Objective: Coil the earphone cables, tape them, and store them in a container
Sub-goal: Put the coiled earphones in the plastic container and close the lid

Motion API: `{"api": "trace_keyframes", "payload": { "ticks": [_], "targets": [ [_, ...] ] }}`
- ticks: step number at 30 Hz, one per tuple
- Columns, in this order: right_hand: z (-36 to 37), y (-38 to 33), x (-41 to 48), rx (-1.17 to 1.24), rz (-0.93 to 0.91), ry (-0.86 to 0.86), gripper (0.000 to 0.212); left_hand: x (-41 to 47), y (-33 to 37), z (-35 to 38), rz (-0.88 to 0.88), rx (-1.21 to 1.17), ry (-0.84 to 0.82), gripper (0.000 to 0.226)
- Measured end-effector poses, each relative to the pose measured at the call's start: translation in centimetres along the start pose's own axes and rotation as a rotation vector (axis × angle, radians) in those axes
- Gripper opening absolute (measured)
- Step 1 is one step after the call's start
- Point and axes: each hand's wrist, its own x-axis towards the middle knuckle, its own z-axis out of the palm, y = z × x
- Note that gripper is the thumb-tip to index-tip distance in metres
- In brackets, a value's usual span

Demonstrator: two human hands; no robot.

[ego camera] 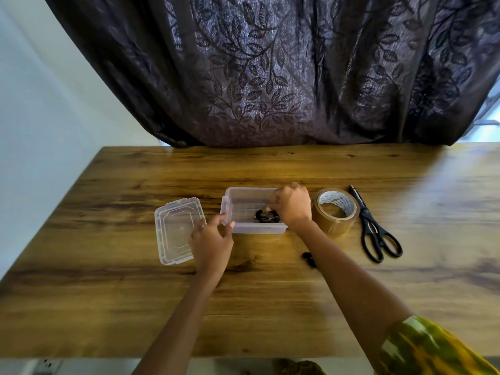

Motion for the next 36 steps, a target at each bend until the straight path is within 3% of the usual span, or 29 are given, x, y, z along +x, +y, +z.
{"api": "trace_keyframes", "payload": {
  "ticks": [5, 10, 15, 22, 30, 36],
  "targets": [
    [-1.1, 0.8, -2.0, 0.422, 0.149, 0.111, 0.013, -0.1, 0.2, -0.1, 0.016, 0.001, 0.009, 0.030],
    [-2.2, 2.9, -6.3, 0.546, 0.257, 0.180, 0.010, -0.1, 0.0, -0.2, 0.033, 0.013, 0.030, 0.027],
    [-3.8, 5.0, -12.2, 0.425, 0.314, 0.174, 0.017, -0.1, -0.5, 0.5, 0.043, 0.021, 0.037, 0.025],
    [-2.9, 6.3, -16.6, 0.126, 0.147, 0.043, 0.031, -0.6, -0.6, 0.8, 0.084, -0.008, 0.090, 0.021],
    [-0.9, 6.7, -16.4, -0.138, 0.071, 0.014, 0.008, -0.4, -0.8, 0.5, 0.048, -0.011, 0.055, 0.024],
    [-1.4, 5.8, -15.8, -0.040, 0.146, 0.044, 0.010, -0.3, -1.0, 0.5, 0.040, -0.018, 0.058, 0.024]
  ]
}}
